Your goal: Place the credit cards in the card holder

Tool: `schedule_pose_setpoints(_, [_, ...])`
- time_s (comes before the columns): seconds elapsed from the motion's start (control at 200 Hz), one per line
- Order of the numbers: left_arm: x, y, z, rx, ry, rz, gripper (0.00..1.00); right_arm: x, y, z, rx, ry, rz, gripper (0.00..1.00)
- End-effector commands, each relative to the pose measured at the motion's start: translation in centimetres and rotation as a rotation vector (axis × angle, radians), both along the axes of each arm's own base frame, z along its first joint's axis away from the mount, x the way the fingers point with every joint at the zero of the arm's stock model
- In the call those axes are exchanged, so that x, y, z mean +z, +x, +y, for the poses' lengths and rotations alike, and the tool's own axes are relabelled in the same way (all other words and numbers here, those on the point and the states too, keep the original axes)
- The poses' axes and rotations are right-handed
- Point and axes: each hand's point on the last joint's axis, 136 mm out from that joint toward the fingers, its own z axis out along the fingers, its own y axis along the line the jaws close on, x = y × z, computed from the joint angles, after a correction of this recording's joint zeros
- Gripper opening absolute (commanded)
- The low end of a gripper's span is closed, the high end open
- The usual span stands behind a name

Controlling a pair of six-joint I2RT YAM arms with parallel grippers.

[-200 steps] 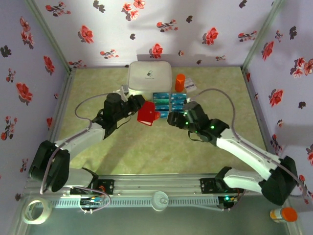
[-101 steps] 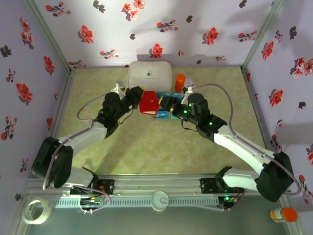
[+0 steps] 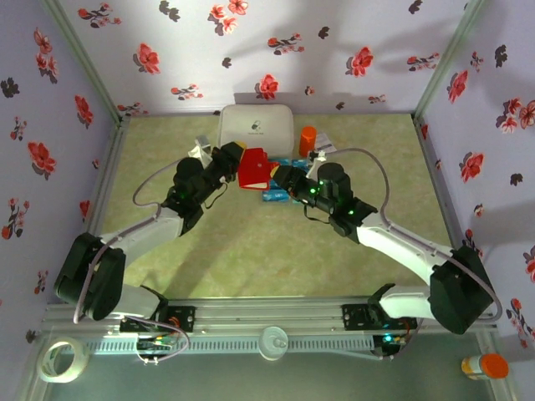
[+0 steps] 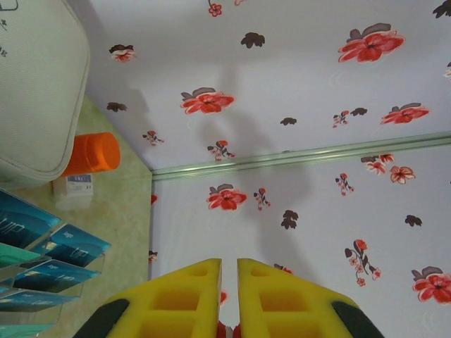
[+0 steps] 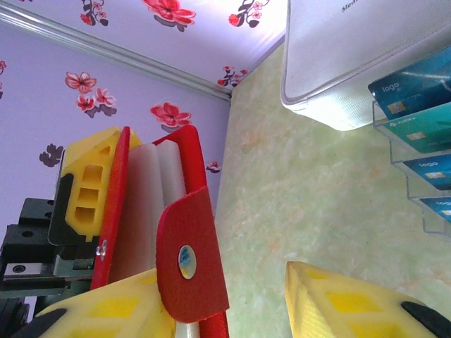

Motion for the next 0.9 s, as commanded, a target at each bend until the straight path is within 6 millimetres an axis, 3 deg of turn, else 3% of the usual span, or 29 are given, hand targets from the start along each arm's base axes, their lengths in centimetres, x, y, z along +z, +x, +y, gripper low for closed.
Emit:
schedule_pose_setpoints(0.0, [2.9,0.2,-0.3,0.008,-0.07,-0.069,0.0,0.9,0.2,0.6,0.024,0.071,-0.016,0.44])
schedule_pose_setpoints(0.895, [2.7,0.1,-0.9,-0.005,-0.067,-0.073,0.0,2.3,-0.1,2.9,0.14,0.287,-0.019,0.41])
